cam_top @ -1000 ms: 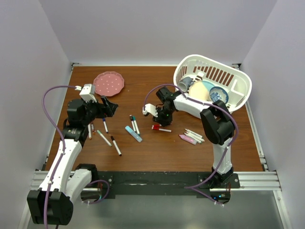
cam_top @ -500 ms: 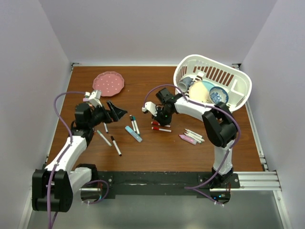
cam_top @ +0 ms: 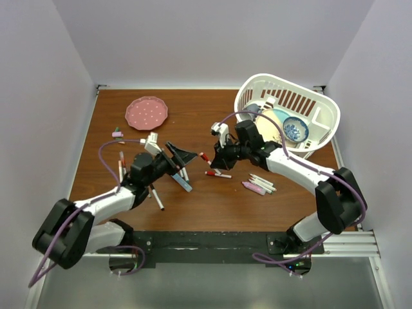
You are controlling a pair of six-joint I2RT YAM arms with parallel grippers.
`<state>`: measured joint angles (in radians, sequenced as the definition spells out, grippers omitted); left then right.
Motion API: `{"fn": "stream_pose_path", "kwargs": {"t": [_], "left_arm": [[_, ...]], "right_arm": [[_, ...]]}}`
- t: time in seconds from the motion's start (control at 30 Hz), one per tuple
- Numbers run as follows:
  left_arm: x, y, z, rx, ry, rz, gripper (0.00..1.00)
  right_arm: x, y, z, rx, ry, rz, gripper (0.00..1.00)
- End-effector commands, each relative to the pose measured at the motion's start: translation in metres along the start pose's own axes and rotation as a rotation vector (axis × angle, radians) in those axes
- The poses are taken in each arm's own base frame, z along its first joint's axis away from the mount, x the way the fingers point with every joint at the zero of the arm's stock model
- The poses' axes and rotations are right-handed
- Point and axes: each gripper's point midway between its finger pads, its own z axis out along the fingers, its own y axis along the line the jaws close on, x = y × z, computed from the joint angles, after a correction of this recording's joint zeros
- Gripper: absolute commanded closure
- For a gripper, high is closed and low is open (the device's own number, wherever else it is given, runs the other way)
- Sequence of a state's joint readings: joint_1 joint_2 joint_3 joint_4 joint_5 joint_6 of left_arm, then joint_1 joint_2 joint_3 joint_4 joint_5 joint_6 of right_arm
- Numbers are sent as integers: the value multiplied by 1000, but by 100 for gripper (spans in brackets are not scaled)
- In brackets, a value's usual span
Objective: Open the pen caps
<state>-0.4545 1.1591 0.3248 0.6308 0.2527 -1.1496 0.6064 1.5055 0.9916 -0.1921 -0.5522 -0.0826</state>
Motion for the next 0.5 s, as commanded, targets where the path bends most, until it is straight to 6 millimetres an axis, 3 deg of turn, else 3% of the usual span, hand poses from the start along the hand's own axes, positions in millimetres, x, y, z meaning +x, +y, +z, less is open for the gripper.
{"fn": "stream_pose_path", "kwargs": {"t": [0.0,0.13,0.27,0.47], "left_arm": [[-20,-49,28,92,-135,-41,14],[-4,-61,45,103,-103,-24,24],[6,-56,55,85,-84,-21,47],[7,-50,60,51,-79,24,64]], "right_arm": [[-24,15,-3,-68,-117,79,100],[-26,18,-5,-75,-130,90,100],[-26,16,-7,-76,-142,107,100],[-19,18,-6,-90,-134,130,100]]}}
